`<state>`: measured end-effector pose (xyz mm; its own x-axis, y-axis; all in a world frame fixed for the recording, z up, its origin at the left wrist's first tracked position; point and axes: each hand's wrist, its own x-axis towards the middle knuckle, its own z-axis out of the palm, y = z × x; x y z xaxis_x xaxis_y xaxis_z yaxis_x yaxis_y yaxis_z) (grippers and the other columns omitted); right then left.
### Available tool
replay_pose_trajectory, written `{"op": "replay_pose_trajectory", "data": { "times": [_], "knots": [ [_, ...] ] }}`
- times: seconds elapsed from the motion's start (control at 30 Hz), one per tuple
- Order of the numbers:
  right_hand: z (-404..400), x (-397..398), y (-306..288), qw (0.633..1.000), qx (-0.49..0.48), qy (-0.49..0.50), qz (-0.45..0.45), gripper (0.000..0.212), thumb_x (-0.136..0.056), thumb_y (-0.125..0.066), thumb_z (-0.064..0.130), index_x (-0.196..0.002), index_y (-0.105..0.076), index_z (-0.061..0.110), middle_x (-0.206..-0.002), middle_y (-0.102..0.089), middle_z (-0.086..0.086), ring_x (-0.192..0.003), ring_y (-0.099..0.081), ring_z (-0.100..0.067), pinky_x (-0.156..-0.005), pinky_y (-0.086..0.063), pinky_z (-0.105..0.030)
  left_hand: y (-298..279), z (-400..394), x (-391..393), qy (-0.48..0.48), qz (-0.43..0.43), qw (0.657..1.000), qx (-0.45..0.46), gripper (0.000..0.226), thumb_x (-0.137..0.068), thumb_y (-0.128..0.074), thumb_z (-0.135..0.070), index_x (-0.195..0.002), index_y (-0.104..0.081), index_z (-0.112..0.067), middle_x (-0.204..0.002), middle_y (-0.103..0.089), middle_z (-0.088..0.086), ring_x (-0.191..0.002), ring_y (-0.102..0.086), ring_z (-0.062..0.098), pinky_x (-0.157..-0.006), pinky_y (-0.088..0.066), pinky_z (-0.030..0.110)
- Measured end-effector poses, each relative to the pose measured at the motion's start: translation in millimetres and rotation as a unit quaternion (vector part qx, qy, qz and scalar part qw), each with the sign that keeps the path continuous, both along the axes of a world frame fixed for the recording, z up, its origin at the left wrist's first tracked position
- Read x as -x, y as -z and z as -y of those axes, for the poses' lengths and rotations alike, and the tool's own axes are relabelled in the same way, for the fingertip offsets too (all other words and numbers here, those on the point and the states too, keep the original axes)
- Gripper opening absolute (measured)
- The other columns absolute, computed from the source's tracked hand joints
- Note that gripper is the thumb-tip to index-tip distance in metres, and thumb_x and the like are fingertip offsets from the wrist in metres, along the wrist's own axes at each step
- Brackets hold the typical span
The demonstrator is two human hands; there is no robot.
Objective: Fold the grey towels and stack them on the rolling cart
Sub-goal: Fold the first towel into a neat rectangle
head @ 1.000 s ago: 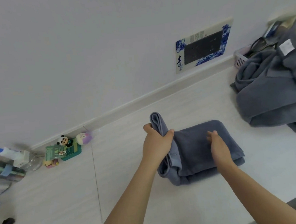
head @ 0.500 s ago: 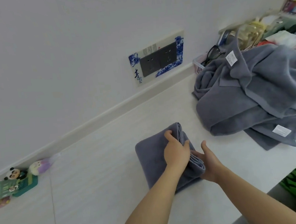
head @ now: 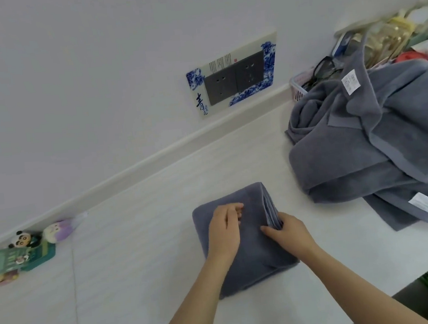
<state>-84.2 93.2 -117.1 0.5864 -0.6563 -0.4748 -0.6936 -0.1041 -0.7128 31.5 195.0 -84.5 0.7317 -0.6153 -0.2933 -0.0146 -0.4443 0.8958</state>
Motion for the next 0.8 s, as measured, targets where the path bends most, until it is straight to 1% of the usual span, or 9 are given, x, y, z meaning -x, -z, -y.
{"op": "replay_pose_trajectory", "data": {
  "times": [0.07,0.1,0.17,0.3,0.4,0.53,0.67,0.73,0.8],
  "knots": [
    [-1,3,4,1.0,-0.002,0.008,0.007,0.016,-0.091,-0.056,0.032,-0.095,-0.051,0.017,-0.087,-0.059,0.0,-0.079,-0.054,-0.018,-0.059,-0.039,-0.023,22,-18,-6,0.03,0.318,0.942,-0.1,0.036,-0.094,-0.038,-0.019,-0.116,-0.066,-0.013,-0.123,-0.061,0.005,-0.113,-0.057,0.019,-0.102,-0.044,0.038],
    [-1,4,5,1.0,0.005,0.001,0.002,0.017,-0.094,-0.051,0.032,-0.095,-0.048,0.016,-0.088,-0.059,-0.002,-0.081,-0.055,-0.021,-0.062,-0.042,-0.026,35,-23,-5,0.061,0.408,0.898,-0.15,0.042,-0.092,-0.037,-0.026,-0.122,-0.064,-0.014,-0.131,-0.058,0.007,-0.121,-0.054,0.024,-0.105,-0.04,0.046],
    [-6,2,5,0.997,0.064,-0.023,-0.04,0.022,-0.097,-0.044,0.031,-0.109,-0.045,0.013,-0.103,-0.058,-0.009,-0.087,-0.056,-0.028,-0.069,-0.046,-0.033,52,-26,1,0.126,0.449,0.852,-0.24,0.053,-0.092,-0.032,-0.041,-0.136,-0.051,-0.018,-0.145,-0.046,0.009,-0.135,-0.038,0.03,-0.11,-0.024,0.056],
    [-14,0,23,0.932,0.342,-0.109,-0.057,0.068,-0.08,-0.068,0.017,-0.141,-0.037,0.017,-0.122,-0.056,-0.019,-0.095,-0.06,-0.037,-0.075,-0.051,-0.041,62,-22,4,0.151,0.46,0.828,-0.283,0.06,-0.093,-0.03,-0.047,-0.147,-0.031,-0.021,-0.154,-0.029,0.006,-0.143,-0.016,0.029,-0.106,-0.016,0.062],
    [-11,1,33,0.93,0.33,-0.153,-0.053,0.057,-0.09,-0.042,0.032,-0.145,-0.027,0.033,-0.145,-0.041,-0.012,-0.12,-0.051,-0.033,-0.093,-0.045,-0.042,62,-22,6,0.157,0.447,0.831,-0.29,0.061,-0.093,-0.03,-0.047,-0.149,-0.025,-0.023,-0.157,-0.023,0.005,-0.145,-0.014,0.028,-0.108,-0.015,0.062],
    [-11,2,34,0.946,0.297,-0.129,-0.018,0.053,-0.096,-0.032,0.027,-0.146,-0.019,0.042,-0.154,-0.027,-0.004,-0.118,-0.044,-0.029,-0.096,-0.04,-0.038,67,-21,4,0.154,0.437,0.839,-0.283,0.06,-0.094,-0.029,-0.047,-0.149,-0.026,-0.024,-0.157,-0.023,0.004,-0.146,-0.016,0.027,-0.112,-0.008,0.06],
    [-9,0,25,0.969,0.21,-0.131,-0.015,0.051,-0.1,-0.03,0.035,-0.144,-0.008,0.052,-0.136,-0.037,-0.005,-0.12,-0.034,-0.022,-0.097,-0.04,-0.034,61,-31,1,0.132,0.398,0.879,-0.227,0.055,-0.094,-0.033,-0.042,-0.146,-0.036,-0.023,-0.156,-0.019,0.003,-0.144,-0.021,0.027,-0.115,-0.011,0.05],
    [-4,0,18,0.972,0.197,-0.126,-0.035,0.056,-0.099,-0.031,0.037,-0.139,0.003,0.056,-0.12,-0.046,-0.008,-0.1,-0.045,-0.02,-0.084,-0.045,-0.032,51,-49,8,0.014,0.294,0.936,-0.191,0.059,-0.093,-0.042,-0.044,-0.148,-0.03,-0.025,-0.158,-0.015,0.005,-0.143,-0.019,0.025,-0.115,-0.019,0.036],
    [-2,-1,14,0.984,0.152,-0.087,-0.035,0.065,-0.095,-0.04,0.045,-0.146,0.001,0.046,-0.115,-0.051,-0.012,-0.092,-0.053,-0.024,-0.077,-0.046,-0.033,37,-67,17,-0.104,0.102,0.978,-0.153,0.071,-0.089,-0.057,-0.044,-0.149,-0.023,-0.024,-0.153,-0.024,0.005,-0.135,-0.033,0.021,-0.104,-0.033,0.028]
  ]
}}
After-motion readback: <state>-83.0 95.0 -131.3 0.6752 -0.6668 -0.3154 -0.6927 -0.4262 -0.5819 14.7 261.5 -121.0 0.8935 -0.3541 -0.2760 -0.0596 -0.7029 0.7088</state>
